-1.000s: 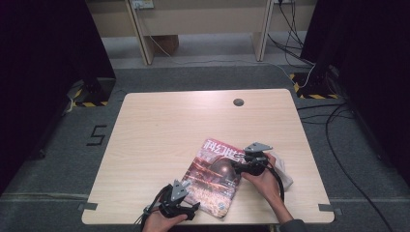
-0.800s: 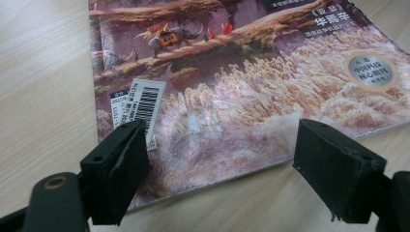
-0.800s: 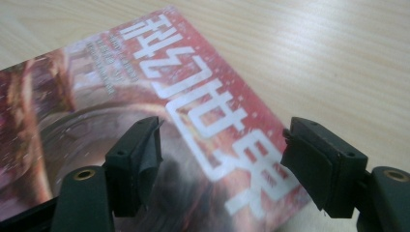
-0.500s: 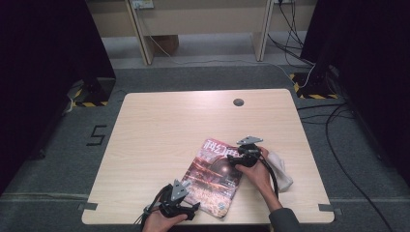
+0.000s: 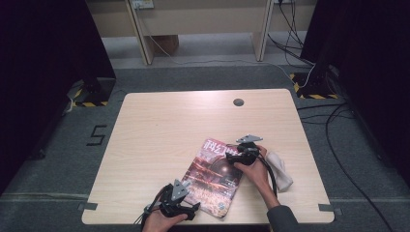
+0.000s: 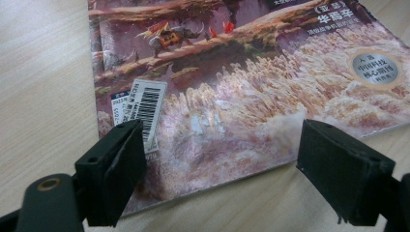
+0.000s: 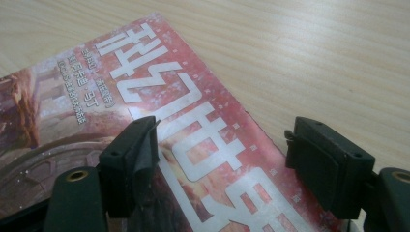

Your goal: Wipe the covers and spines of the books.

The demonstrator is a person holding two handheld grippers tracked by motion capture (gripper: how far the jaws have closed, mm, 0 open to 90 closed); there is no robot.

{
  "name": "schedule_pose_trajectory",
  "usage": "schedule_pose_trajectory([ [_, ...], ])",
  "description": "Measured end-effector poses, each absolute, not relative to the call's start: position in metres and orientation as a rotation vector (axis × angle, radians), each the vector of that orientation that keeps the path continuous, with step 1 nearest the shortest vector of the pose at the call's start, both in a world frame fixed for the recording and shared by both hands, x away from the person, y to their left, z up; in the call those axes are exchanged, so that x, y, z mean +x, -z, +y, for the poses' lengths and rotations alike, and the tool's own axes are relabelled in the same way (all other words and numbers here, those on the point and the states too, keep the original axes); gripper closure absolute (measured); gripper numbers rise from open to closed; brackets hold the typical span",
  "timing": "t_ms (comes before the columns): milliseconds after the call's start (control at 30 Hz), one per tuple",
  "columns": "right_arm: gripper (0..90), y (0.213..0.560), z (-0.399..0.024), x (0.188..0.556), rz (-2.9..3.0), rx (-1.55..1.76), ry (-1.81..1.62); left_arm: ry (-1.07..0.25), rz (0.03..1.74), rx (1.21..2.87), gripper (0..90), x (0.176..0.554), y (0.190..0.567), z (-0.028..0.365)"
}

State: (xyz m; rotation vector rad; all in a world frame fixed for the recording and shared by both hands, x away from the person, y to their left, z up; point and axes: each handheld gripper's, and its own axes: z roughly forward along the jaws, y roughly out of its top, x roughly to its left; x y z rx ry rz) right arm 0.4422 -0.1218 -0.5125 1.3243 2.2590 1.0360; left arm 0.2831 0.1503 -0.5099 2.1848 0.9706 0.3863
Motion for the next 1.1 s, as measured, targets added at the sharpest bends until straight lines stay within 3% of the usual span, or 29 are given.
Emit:
schedule_pose_trajectory([
  [400,23.9,0.507,-0.131,0.417,2.321,1.337,-0.964,-0.419,1.035,2.202,13.9,0.291,0.508,0.172],
  [733,22.0,0.503,-0.142,0.375,2.396,1.299,-0.914,-0.598,1.113,2.211,14.4,0.307,0.504,0.192],
  [1100,19.5,0.502,-0.149,0.340,2.398,1.311,-0.890,-0.652,1.163,2.190,14.8,0.327,0.504,0.195],
])
